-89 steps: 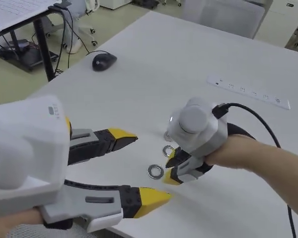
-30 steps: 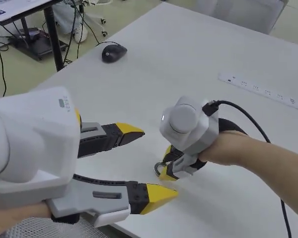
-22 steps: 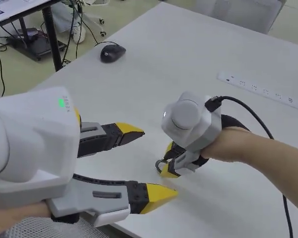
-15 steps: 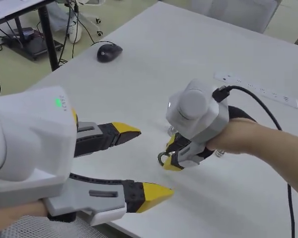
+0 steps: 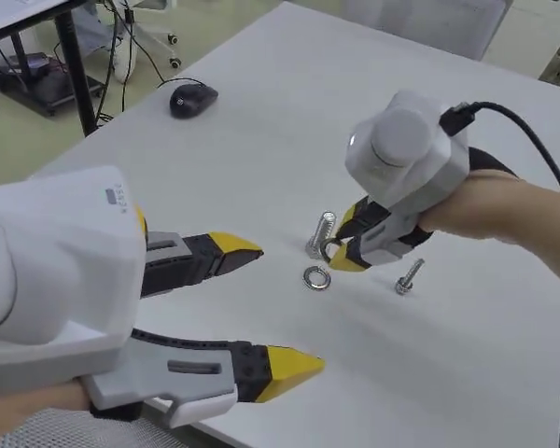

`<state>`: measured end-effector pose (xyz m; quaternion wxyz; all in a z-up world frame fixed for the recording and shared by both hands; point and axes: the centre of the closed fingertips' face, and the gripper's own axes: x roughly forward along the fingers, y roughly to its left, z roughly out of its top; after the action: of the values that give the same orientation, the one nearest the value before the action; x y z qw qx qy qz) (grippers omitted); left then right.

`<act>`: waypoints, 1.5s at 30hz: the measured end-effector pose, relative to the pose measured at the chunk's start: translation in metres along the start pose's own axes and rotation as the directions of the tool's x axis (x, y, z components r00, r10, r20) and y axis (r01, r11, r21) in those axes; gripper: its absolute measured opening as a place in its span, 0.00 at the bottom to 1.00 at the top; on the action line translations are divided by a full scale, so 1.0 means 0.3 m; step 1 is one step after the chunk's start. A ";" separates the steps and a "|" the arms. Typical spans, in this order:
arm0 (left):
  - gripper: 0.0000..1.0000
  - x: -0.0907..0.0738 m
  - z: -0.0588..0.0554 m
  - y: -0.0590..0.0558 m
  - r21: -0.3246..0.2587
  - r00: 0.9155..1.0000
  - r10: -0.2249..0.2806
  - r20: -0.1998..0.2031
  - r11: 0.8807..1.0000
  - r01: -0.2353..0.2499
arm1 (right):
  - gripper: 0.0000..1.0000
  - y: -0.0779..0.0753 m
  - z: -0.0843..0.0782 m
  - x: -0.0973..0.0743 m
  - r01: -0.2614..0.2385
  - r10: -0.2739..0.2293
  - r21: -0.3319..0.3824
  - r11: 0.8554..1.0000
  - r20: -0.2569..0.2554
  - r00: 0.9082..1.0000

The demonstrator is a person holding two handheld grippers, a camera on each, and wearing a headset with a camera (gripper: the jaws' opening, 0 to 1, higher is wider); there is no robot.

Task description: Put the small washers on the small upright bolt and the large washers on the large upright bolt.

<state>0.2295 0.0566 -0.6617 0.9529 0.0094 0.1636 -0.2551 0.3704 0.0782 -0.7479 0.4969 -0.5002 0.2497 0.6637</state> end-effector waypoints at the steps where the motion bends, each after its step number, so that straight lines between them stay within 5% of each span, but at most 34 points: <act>1: 0.59 0.001 0.001 0.001 0.000 1.000 0.001 0.001 1.000 -0.001 | 0.22 -0.010 0.000 -0.001 0.001 -0.001 0.001 1.000 -0.002 1.000; 13: 0.59 0.009 -0.011 0.025 -0.013 1.000 0.013 -0.007 1.000 -0.013 | 0.22 -0.137 0.021 0.028 0.030 -0.030 0.012 0.999 -0.015 0.999; 45: 0.59 0.004 -0.036 0.068 -0.038 0.999 0.036 -0.019 0.999 -0.037 | 0.23 -0.140 -0.041 0.211 -0.045 0.047 0.020 0.999 -0.113 0.992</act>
<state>0.2373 0.0748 -0.6736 0.9559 -0.0037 0.1771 -0.2342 0.4134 0.1098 -0.8033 0.4708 -0.5270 0.2949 0.6432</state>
